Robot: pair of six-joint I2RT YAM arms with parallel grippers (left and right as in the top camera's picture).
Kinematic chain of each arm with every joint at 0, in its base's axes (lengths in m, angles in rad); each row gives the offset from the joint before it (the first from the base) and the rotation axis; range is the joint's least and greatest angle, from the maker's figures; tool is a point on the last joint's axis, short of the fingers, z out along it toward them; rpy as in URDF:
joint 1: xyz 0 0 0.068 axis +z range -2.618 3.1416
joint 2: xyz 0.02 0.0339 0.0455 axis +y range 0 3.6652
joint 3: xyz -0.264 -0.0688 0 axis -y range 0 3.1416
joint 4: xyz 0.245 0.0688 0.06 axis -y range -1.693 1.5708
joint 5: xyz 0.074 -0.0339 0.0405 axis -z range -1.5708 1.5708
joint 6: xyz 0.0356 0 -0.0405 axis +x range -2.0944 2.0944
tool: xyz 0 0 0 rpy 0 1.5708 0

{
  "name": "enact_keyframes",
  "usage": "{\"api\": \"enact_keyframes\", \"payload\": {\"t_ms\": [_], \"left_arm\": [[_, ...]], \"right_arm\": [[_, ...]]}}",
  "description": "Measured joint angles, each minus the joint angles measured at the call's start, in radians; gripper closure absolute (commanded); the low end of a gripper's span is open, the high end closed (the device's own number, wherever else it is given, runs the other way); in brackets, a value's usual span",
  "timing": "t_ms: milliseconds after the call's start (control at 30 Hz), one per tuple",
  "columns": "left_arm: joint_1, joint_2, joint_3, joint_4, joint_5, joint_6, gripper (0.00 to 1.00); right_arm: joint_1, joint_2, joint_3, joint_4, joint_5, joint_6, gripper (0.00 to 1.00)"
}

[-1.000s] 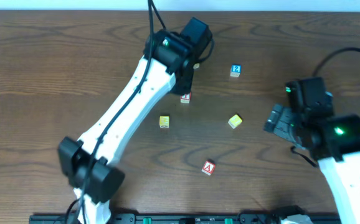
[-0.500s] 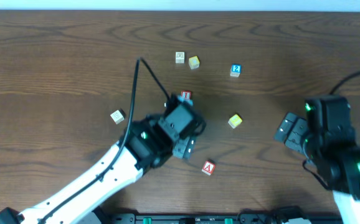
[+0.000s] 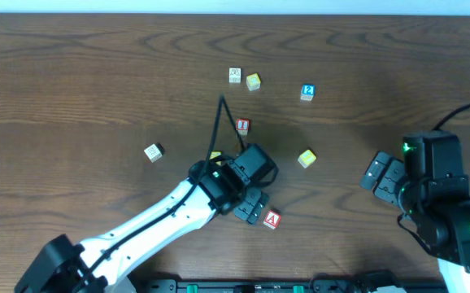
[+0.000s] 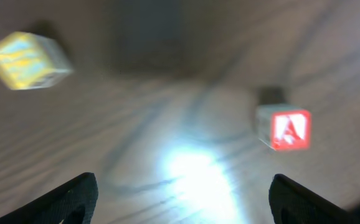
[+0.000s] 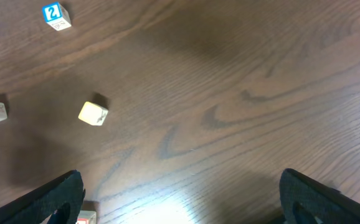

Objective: Spell out Ai2
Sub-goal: 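Move the left gripper to the red 'A' block near front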

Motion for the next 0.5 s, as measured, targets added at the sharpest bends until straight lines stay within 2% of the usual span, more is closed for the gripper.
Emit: {"api": "enact_keyframes", "payload": {"t_ms": [267,500], "left_arm": [[-0.026,0.016,0.000,0.006,0.110,0.069,0.08],[-0.101,0.103,0.000,0.100,0.056,0.052,0.12]], "right_arm": [[0.000,0.053,0.000,-0.002,0.000,0.000,0.01],[0.000,0.053,0.000,0.046,0.000,0.008,0.01]]}}
